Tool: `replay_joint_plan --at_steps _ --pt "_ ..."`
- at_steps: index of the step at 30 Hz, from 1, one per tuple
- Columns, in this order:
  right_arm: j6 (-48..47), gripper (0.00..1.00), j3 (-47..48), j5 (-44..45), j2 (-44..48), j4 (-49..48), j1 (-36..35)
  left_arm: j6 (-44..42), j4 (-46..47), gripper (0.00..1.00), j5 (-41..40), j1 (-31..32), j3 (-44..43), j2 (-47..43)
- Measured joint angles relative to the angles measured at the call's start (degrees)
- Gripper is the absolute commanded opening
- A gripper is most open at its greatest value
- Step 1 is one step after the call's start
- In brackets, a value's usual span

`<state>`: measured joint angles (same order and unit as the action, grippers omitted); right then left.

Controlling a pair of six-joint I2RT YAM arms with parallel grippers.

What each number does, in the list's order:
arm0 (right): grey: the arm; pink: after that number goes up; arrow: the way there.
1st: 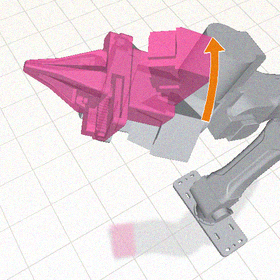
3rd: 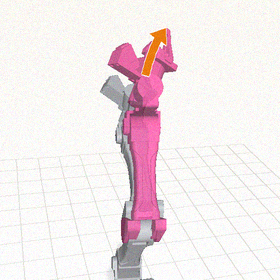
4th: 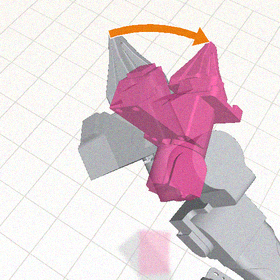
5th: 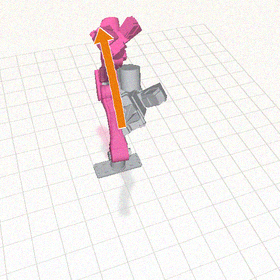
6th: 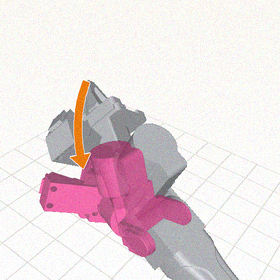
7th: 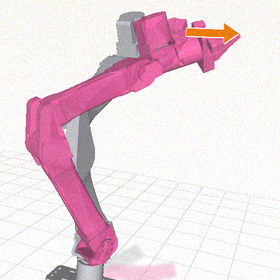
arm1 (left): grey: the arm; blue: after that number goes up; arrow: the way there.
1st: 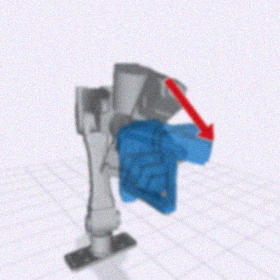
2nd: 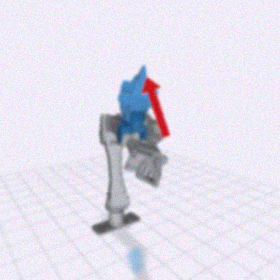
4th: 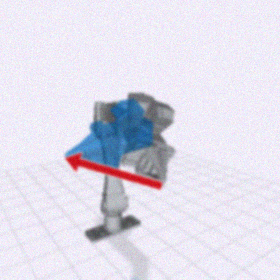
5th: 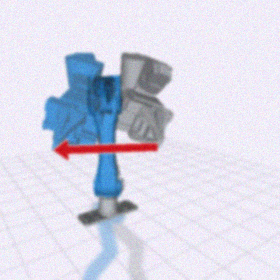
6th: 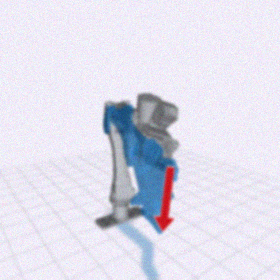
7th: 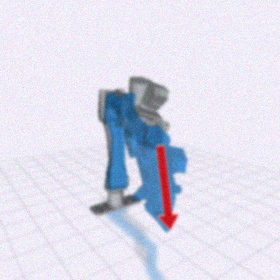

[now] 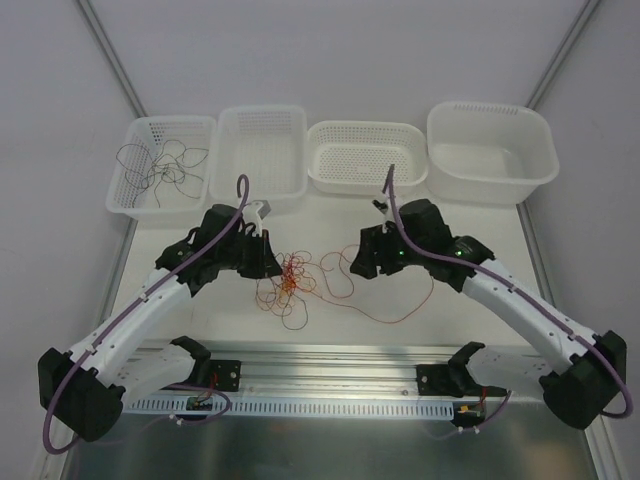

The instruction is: Untangle the cables

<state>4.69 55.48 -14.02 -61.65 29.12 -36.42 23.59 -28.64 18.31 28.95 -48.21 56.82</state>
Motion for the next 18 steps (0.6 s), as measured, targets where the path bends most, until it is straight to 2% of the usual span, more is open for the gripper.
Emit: replay_joint_plan --at_steps 4,8,12,18 --pt "-0.31 0.68 -1.40 -2.23 -8.92 -10.21 -7.80 1.05 0.81 0.00 0.55 0.72 0.96 -0.15" --pt "-0.20 0.67 -2.03 -2.80 -15.85 -18.27 -12.02 1.88 1.46 0.00 0.74 1.11 1.90 -1.09" --pt "0.81 0.64 -2.71 -2.75 -22.18 -26.16 -13.40 2.82 1.62 0.00 0.72 1.11 2.58 -2.16" --pt "2.01 0.60 -2.82 -3.06 -28.20 -32.22 -13.77 3.76 2.03 0.00 0.72 1.11 3.32 -4.13"
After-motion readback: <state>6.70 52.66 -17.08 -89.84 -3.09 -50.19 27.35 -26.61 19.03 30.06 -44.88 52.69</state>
